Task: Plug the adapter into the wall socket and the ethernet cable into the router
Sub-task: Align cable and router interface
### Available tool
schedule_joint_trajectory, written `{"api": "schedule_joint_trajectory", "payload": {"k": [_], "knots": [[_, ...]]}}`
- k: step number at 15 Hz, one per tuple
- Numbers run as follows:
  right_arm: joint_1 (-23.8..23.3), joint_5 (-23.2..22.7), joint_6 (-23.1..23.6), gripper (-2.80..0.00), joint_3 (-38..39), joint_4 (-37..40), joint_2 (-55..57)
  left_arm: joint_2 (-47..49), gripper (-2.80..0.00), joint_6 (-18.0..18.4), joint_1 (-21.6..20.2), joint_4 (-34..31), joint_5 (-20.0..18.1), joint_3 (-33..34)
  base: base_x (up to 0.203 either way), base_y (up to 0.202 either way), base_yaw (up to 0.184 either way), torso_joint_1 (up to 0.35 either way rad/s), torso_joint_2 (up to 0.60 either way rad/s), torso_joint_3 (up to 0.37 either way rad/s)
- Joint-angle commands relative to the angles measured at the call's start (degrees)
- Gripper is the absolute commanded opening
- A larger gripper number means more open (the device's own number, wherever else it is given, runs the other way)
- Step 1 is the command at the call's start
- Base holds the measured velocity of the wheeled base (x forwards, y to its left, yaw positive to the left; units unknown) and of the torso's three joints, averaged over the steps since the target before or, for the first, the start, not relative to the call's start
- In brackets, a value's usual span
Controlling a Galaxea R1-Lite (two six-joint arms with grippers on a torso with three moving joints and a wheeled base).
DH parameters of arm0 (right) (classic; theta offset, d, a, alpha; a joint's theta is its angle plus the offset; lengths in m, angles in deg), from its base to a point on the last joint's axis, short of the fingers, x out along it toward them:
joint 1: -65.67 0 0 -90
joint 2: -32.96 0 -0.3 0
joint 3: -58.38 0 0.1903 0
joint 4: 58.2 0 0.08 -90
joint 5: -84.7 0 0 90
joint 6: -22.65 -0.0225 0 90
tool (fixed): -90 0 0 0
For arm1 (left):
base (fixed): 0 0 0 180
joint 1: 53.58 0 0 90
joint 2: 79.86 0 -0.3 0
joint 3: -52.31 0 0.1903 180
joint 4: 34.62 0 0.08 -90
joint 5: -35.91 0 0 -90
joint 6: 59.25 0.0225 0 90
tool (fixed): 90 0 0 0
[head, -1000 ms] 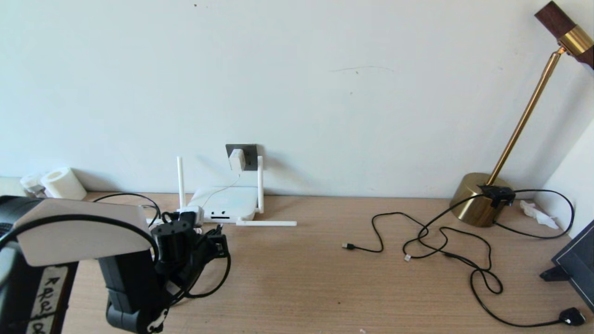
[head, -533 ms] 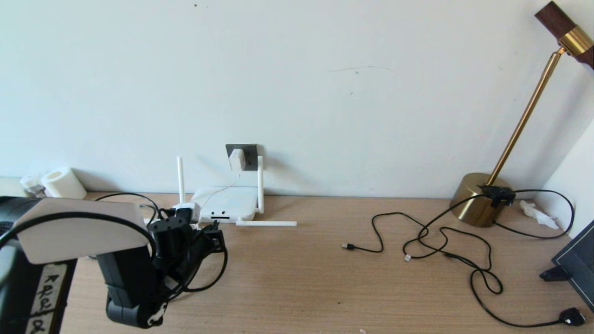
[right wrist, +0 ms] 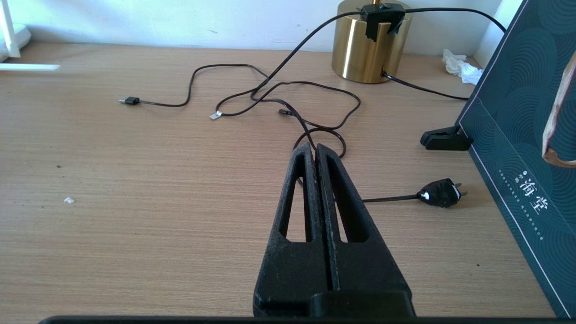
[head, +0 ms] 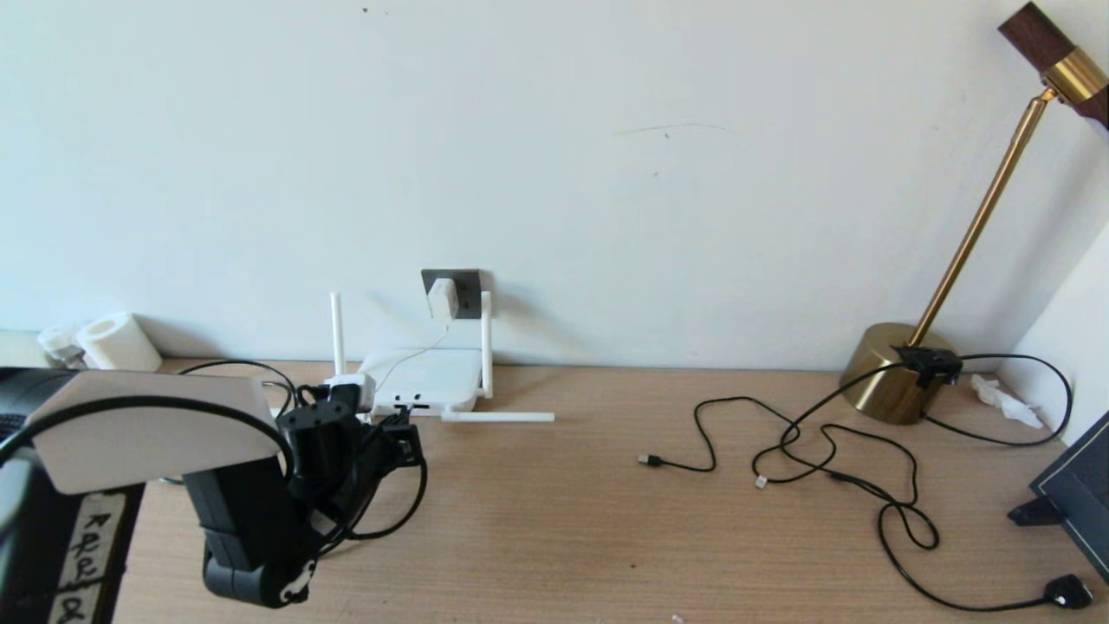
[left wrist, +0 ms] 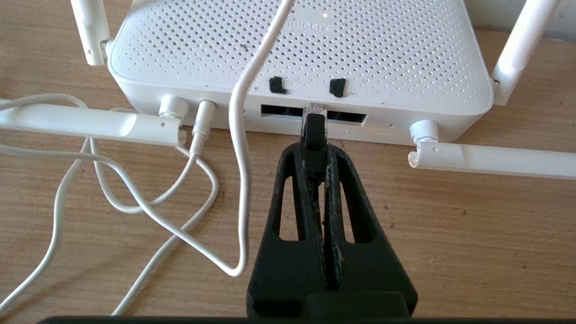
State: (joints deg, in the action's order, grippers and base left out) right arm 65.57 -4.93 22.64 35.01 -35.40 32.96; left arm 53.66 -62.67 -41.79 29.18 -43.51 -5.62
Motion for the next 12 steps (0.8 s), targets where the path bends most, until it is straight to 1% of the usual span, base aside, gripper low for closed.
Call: {"api": "schedule_joint_trajectory", "payload": {"k": [1, 12], "knots": [[0.0, 0.0, 0.0, -2.80, 0.0, 0.0, 0.1, 0.0, -2.80, 0.0, 0.1, 0.5, 0.1, -0.2, 0.000, 0.000, 0.000, 0.000, 0.00, 0.000], [0.0, 0.0, 0.0, -2.80, 0.0, 0.0, 0.0, 0.4, -2.80, 0.0, 1.1, 0.5, 0.4, -1.0, 0.000, 0.000, 0.000, 0.000, 0.00, 0.000]]}}
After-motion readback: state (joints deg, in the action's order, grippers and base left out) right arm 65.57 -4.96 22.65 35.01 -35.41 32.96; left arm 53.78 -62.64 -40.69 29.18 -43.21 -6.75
